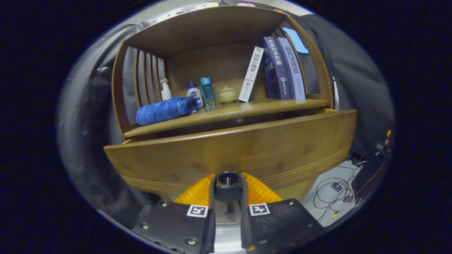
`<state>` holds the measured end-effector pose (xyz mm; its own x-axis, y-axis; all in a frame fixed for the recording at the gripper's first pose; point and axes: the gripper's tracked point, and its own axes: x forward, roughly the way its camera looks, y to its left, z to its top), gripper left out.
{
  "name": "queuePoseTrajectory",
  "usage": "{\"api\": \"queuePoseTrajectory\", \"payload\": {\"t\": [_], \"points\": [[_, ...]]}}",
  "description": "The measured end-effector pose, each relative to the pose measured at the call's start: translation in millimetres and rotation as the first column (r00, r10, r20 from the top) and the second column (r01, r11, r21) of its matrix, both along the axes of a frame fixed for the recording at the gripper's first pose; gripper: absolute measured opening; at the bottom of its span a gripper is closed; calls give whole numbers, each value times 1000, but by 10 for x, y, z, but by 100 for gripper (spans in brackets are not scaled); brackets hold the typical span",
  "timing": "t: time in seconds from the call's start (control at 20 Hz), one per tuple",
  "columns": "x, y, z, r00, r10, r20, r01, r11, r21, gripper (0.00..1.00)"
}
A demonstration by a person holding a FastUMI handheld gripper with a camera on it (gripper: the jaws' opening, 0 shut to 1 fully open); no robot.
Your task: Pull open the drawer, take out the items inside it, and place them on the countertop above the cabinet.
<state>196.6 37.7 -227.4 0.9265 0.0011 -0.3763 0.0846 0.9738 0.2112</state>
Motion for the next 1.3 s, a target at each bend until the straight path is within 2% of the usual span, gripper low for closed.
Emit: {"api": "queuePoseTrajectory", "payload": {"t": [0.5, 0.9, 1.1, 1.3], "points": [[-807, 8, -27, 997, 9, -77, -10, 1000, -11, 28], [-874, 14, -21, 996, 10, -88, -10, 1000, 0, 28], [-954, 16, 51, 996, -2, -92, 3, 1000, 9, 43], [-1011, -68, 464, 996, -90, 3, 90, 996, 11, 46]]}}
